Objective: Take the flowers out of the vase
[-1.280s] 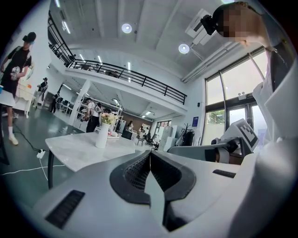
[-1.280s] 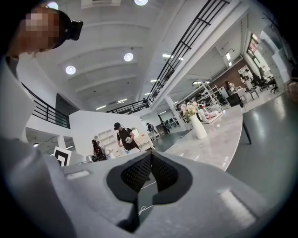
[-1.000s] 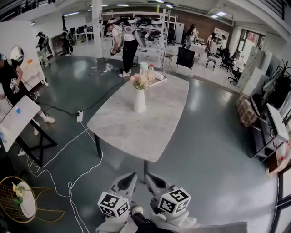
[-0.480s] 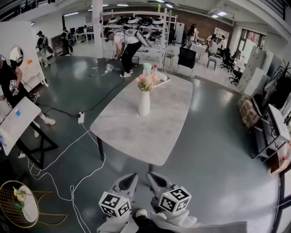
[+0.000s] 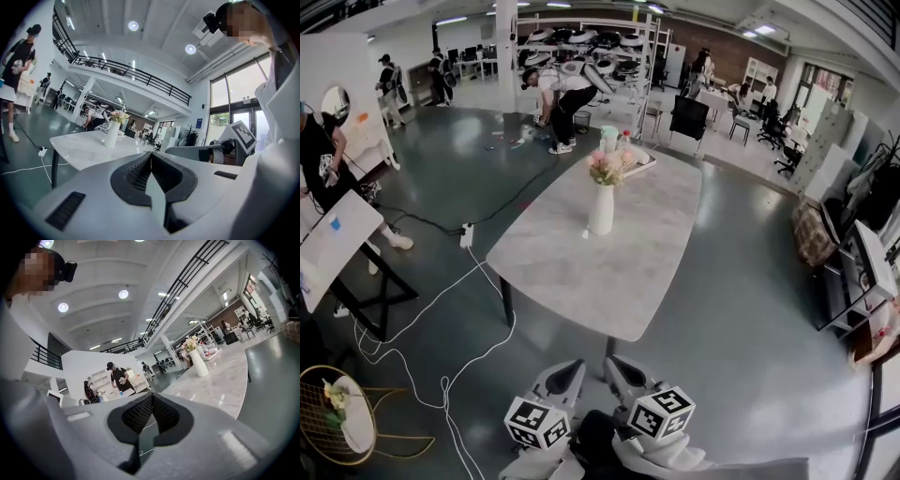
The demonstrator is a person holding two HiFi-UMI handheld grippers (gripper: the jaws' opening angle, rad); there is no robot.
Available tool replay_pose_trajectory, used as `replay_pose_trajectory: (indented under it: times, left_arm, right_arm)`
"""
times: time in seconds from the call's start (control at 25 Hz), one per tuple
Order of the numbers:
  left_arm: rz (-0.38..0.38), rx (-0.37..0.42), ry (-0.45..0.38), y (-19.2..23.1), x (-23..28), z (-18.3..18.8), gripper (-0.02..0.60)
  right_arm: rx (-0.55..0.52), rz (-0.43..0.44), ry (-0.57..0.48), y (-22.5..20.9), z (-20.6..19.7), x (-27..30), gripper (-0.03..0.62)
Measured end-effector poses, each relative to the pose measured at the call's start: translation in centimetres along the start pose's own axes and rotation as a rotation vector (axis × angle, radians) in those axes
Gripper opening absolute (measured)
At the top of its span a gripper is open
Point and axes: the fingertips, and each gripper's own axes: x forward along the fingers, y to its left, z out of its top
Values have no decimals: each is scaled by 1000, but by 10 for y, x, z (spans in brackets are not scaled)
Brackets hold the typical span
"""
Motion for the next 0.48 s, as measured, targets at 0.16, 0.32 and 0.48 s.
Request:
replay_pose_trajectory:
  times: [0.16,0.32,0.48]
  left_arm:
    - [-2,-7,3,-1,-1,-3,3]
    - [7,-8,3,2,-1,0,2]
    - [30,-11,-9,16,-5,6,2]
  right_arm:
    - [-4,-4,6,-2,-1,0,-2]
    - [-5,-3,10,-2,2,1,-2]
    - [11,-4,15,-3,1,9,-2]
